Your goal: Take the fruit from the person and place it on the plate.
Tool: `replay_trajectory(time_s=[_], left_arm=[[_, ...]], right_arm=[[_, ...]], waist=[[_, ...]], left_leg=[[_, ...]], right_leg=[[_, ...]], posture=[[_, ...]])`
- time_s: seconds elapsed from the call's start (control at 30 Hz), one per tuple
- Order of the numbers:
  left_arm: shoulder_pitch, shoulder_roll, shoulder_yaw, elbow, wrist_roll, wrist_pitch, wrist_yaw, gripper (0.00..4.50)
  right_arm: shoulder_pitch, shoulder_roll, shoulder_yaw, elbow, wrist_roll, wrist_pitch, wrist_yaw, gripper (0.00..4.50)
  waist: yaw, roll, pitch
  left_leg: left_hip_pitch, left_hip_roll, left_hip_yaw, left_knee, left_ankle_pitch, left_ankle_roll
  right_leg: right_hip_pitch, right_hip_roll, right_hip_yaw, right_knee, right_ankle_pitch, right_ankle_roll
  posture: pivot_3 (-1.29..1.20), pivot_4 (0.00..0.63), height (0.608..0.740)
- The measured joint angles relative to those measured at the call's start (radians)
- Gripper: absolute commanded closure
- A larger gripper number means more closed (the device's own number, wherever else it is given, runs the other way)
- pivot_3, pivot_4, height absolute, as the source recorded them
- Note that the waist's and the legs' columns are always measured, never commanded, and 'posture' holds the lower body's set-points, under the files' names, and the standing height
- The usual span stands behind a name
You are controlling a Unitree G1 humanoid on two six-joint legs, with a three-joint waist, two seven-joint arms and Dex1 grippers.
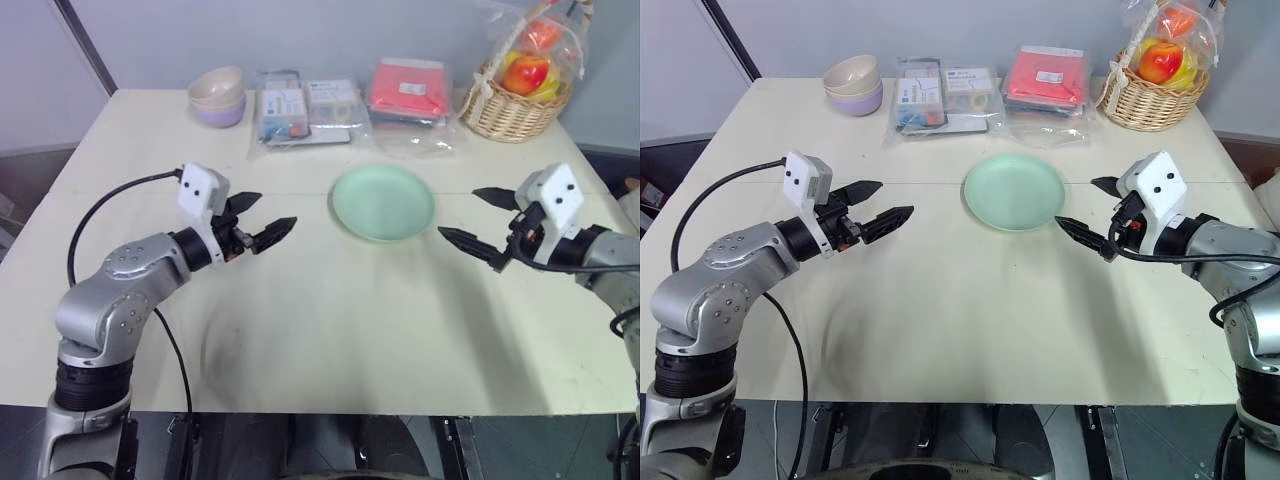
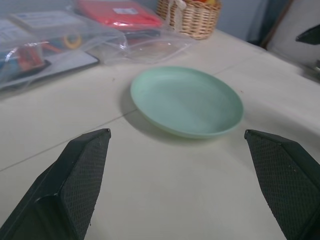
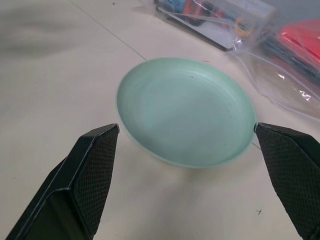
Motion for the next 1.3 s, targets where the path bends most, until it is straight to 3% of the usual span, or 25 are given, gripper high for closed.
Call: replay_trajectory(time_s=[1.3], left_arm=[[-0.038,-0.025,-0.032,0.043,0.017,-0.022,-0.048,0.00]], right_arm=[[0.043,-0.001,-0.018,-0.040,0.019,0.020,-0.010,0.07]], waist=[[0.001,0.000,0.000]], left_leg=[[0.000,0.000,0.000,0.000,0.000,0.000]], right_leg=[[0.000,0.000,0.000,0.000,0.000,0.000]], posture=[[0.00,0.150,0.740]])
